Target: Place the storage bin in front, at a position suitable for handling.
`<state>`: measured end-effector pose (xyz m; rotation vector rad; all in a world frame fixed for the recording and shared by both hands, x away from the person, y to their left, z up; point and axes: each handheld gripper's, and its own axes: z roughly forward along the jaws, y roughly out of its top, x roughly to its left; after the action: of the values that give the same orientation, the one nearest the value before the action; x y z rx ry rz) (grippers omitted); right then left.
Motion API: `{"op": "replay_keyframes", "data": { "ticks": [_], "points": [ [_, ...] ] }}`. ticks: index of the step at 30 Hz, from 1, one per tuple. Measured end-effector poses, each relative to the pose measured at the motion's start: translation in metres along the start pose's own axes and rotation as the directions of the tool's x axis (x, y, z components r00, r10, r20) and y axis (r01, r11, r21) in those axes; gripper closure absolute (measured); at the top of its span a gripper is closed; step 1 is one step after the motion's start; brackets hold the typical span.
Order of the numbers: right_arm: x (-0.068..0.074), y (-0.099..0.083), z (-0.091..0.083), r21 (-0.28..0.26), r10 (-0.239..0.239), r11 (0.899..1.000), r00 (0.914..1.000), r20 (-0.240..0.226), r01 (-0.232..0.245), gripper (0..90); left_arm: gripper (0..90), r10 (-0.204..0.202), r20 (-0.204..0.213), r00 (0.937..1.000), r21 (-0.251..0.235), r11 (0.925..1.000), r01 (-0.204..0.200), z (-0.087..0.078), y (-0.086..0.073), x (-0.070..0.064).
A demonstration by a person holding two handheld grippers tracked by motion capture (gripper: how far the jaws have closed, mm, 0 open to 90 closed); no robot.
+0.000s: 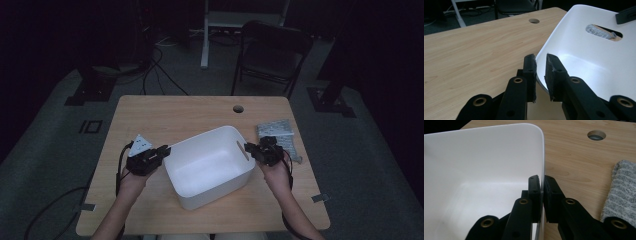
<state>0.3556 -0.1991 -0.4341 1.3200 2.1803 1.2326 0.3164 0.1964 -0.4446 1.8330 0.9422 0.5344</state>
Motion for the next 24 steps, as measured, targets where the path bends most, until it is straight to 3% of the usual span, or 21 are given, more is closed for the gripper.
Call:
{"op": "replay_keyframes", "data": {
  "ticks": [9,14,16,20,24],
  "points": [
    [-0.0039,0.0074,0.0057,0.018,-0.009,1.0,0.9998,0.017,0.009,87.0,77.1,0.016,-0.013,0.9998,-0.003,0.9999,-0.016,-0.0007,-0.0009,-0.005],
    [-0.0038,0.0078,0.006,0.018,-0.002,1.0,0.9999,0.017,0.002,86.8,75.3,-0.01,0.004,0.9999,0.0,0.9999,0.01,-0.0005,-0.0009,-0.0038],
    [-0.0034,0.0076,0.0056,0.018,-0.003,1.0,0.9998,0.018,0.002,86.9,67.2,-0.028,0.014,0.9995,0.012,0.9995,0.028,-0.0001,-0.0014,-0.0019],
    [-0.0028,0.0063,0.0043,0.016,0.003,1.0,0.9998,0.018,-0.003,86.8,58.7,-0.023,0.003,0.9997,0.019,0.9995,0.023,-0.0012,-0.0014,-0.0014],
    [-0.0031,0.0052,0.0035,0.013,0.002,1.0,0.9999,0.016,-0.002,86.6,47.4,-0.052,0.0,0.9986,0.028,0.9982,0.052,0.0001,-0.0029,-0.0005]
  ]
}}
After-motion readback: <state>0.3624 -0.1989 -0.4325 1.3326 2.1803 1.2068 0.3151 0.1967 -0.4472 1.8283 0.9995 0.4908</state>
